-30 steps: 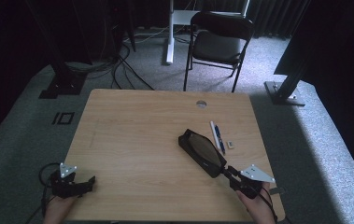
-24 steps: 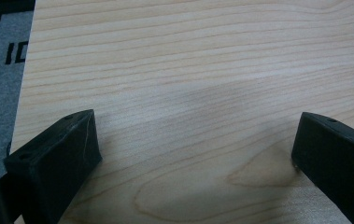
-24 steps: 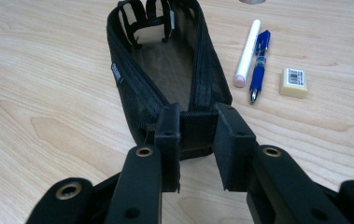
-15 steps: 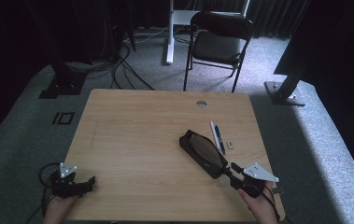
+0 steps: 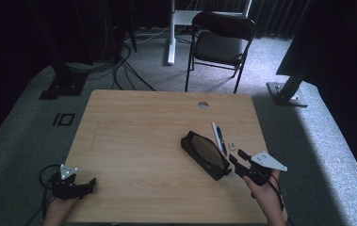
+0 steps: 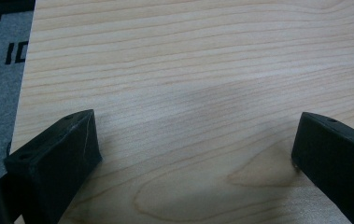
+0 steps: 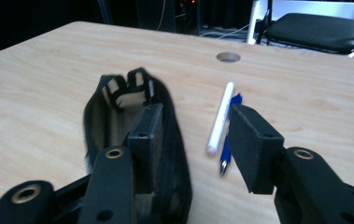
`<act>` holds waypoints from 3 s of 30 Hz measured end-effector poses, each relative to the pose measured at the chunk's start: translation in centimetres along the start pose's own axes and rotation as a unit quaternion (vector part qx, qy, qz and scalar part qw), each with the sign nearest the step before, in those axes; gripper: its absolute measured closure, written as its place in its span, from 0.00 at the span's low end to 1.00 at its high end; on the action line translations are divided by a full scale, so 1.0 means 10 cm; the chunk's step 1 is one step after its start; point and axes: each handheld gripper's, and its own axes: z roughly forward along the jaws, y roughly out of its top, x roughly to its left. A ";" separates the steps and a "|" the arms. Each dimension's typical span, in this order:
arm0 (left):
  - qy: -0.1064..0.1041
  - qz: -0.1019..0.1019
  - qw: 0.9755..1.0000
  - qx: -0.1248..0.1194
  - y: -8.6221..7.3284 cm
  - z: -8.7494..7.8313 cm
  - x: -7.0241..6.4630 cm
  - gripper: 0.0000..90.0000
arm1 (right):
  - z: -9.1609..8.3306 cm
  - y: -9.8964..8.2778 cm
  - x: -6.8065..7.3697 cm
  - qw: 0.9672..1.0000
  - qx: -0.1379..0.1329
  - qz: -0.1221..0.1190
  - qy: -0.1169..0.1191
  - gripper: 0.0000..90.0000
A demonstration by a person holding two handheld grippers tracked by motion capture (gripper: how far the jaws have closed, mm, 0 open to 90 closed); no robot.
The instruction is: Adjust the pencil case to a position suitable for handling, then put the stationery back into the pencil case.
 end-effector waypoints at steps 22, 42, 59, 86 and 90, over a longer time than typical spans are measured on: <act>0.000 -0.001 1.000 0.000 0.00 0.00 0.00 0.01 | 0.53 0.04 -0.40 0.997 0.036 0.029 -0.059 0.63; 0.000 -0.001 1.000 0.000 0.00 0.00 0.00 0.01 | 0.94 -0.21 -0.56 0.990 0.104 0.057 -0.080 0.65; 0.000 -0.001 1.000 0.000 0.00 0.00 0.00 0.01 | 1.10 -0.29 -0.57 0.983 0.145 0.051 -0.100 0.67; 0.000 -0.001 1.000 0.000 0.00 0.00 0.00 0.01 | 0.98 -0.13 -0.60 0.985 0.134 0.057 -0.097 0.76; 0.000 -0.001 1.000 0.000 0.00 0.00 0.00 0.01 | 0.93 0.00 -0.56 0.987 0.123 0.050 -0.090 0.76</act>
